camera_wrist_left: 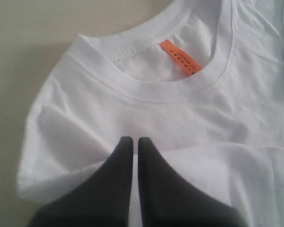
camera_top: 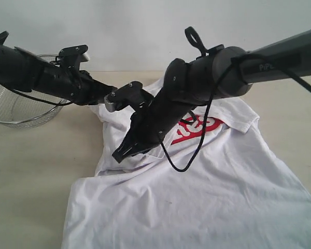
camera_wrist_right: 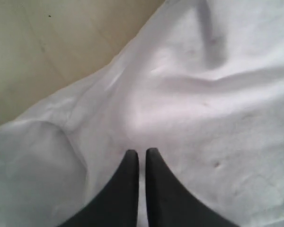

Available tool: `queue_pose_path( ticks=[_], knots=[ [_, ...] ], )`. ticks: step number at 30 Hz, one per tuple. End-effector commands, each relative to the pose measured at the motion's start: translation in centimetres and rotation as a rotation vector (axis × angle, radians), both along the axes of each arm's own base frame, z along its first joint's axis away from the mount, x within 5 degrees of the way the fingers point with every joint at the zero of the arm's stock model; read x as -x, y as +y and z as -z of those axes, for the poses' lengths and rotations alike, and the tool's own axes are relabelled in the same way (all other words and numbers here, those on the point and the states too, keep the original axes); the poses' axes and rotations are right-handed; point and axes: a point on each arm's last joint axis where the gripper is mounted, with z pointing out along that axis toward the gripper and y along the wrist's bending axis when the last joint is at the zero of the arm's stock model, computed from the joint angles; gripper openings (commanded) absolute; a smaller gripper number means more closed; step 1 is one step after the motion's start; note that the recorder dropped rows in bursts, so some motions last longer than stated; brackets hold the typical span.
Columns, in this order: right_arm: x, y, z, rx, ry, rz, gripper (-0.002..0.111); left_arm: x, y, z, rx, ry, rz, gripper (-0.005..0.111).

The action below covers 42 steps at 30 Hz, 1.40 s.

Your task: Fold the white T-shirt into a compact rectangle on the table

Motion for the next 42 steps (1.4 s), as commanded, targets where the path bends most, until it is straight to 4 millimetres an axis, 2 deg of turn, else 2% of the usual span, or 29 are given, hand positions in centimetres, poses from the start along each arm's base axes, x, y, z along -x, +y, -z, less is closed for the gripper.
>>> queue_pose_path(
  ticks=[1, 8, 15, 20, 26, 33, 38, 42],
  knots=[
    [0.0, 0.1, 1.1, -0.01, 0.025, 0.018, 0.0, 0.1, -0.3, 0.0, 0.029, 0.022, 0.026, 0.005],
    [0.6, 0.1, 2.2, 0.014, 0.099, -0.009, 0.0, 0.2, -0.2, 0.3, 0.01, 0.034, 0.039, 0.005],
    [0.5, 0.1, 2.5, 0.017, 0.092, -0.004, 0.0, 0.9, 1.0, -0.4, -0.138, 0.097, 0.049, 0.005],
    [0.7, 0.0, 4.0, 0.034, 0.142, -0.011, 0.0, 1.5, 1.4, -0.3, -0.192, 0.163, 0.061, 0.005],
    [0.7, 0.0, 4.3, 0.037, 0.142, -0.008, 0.0, 1.4, 1.5, -1.2, -0.195, 0.132, 0.053, 0.005],
    [0.7, 0.0, 4.3, 0.037, 0.144, -0.009, 0.0, 1.2, 1.3, 1.0, -0.18, 0.168, 0.025, 0.005],
    [0.7, 0.0, 4.3, 0.037, 0.148, -0.011, 0.0, 0.7, 1.1, -0.9, -0.15, 0.127, 0.016, 0.005],
    [0.7, 0.0, 4.3, 0.036, 0.148, -0.01, 0.0, 0.6, 0.9, -0.3, -0.134, 0.131, 0.014, 0.005]
  ],
)
